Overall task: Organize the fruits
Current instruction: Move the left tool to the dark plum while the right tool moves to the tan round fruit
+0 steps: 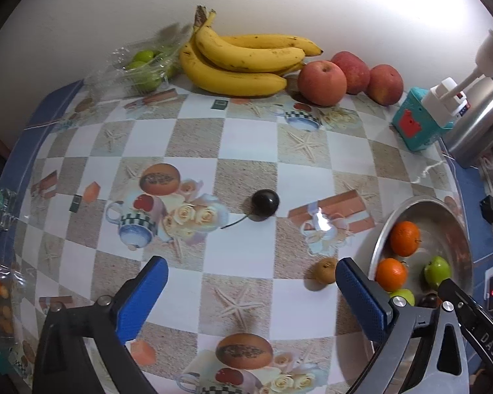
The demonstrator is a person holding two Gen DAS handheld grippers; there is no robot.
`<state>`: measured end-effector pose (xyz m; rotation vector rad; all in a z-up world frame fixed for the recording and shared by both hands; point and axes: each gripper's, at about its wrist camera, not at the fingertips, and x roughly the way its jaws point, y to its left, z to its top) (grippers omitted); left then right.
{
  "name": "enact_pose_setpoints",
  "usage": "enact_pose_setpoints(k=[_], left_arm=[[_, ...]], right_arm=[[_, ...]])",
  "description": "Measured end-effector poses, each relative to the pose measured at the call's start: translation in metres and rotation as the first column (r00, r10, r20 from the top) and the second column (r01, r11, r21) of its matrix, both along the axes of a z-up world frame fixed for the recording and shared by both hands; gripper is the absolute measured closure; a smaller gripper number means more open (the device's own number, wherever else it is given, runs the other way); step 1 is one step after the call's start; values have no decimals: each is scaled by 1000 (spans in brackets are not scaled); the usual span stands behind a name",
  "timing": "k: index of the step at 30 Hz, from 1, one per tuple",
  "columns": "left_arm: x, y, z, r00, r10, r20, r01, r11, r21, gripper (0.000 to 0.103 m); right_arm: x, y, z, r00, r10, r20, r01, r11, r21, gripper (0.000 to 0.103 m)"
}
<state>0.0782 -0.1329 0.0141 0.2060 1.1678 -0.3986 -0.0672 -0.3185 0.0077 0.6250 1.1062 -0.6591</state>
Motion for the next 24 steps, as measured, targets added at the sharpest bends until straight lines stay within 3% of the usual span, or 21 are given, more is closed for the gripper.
enact_pose_setpoints(k=[5,7,10,17,24], left_arm=[[3,4,1,1000,13,17,-13,1000,19,0],[4,6,1,1000,16,16,-17,1000,20,0],[5,7,0,1000,22,10,-22,1000,16,0],[6,9,3,999,19,39,-21,999,49,0],[10,15,11,989,5,151,-28,988,155,0]], right_arm=[[3,3,-1,1000,17,1,-17,1000,-9,25],[5,5,-1,1000,24,-3,-24,1000,-14,15],[6,7,-2,1000,26,-8,-26,1000,-17,9],[7,9,-7,999,20,-26,-20,1000,-12,9],[15,19,-13,998,59,-21,-58,998,13,9]])
